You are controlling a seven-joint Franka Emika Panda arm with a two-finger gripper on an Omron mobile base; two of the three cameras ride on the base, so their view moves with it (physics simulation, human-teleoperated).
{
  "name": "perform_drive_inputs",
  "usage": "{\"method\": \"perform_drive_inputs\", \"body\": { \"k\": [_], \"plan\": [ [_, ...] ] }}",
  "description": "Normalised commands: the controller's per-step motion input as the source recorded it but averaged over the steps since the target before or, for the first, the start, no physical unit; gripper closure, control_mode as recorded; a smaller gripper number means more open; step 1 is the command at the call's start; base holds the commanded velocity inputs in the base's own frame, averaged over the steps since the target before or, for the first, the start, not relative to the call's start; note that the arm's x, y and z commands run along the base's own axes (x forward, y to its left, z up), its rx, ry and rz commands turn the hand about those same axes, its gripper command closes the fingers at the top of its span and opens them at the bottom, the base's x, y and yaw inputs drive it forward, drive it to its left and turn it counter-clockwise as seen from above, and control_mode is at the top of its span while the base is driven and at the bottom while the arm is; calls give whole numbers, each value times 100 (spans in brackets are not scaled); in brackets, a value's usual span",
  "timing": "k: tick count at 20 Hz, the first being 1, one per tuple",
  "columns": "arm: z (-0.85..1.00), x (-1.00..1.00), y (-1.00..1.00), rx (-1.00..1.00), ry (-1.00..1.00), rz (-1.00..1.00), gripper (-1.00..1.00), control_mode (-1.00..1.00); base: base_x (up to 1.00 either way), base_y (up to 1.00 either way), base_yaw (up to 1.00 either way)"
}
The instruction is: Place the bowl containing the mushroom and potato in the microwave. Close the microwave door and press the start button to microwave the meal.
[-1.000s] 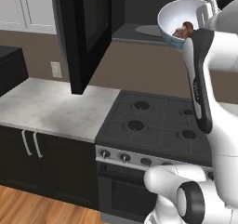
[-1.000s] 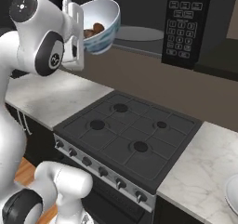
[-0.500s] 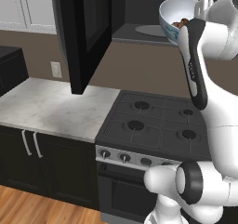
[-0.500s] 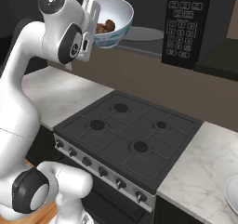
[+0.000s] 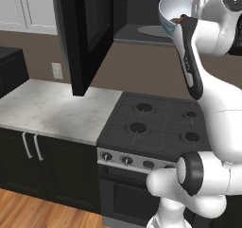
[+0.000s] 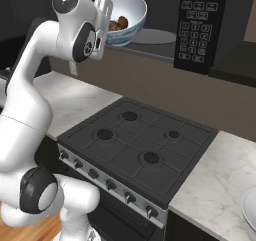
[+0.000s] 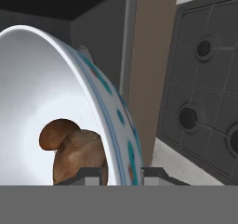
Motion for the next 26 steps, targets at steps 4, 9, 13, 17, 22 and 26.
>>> {"method": "perform_drive_inputs", "body": {
  "k": [4, 9, 13, 17, 22, 26],
  "plan": [
    [4, 61, -5, -2, 10, -10, 100, -100, 0, 0, 0],
    [1, 65, -15, 0, 6, -8, 100, -100, 0, 0, 0],
    [0, 61, -15, 0, 1, -6, 100, -100, 0, 0, 0],
    [0, 59, -11, 0, 0, -4, 100, -100, 0, 0, 0],
    [0, 58, -14, 0, 1, -3, 100, -100, 0, 0, 0],
    [0, 41, -11, 0, 0, -1, -100, -100, 0, 0, 0]
  ]
}}
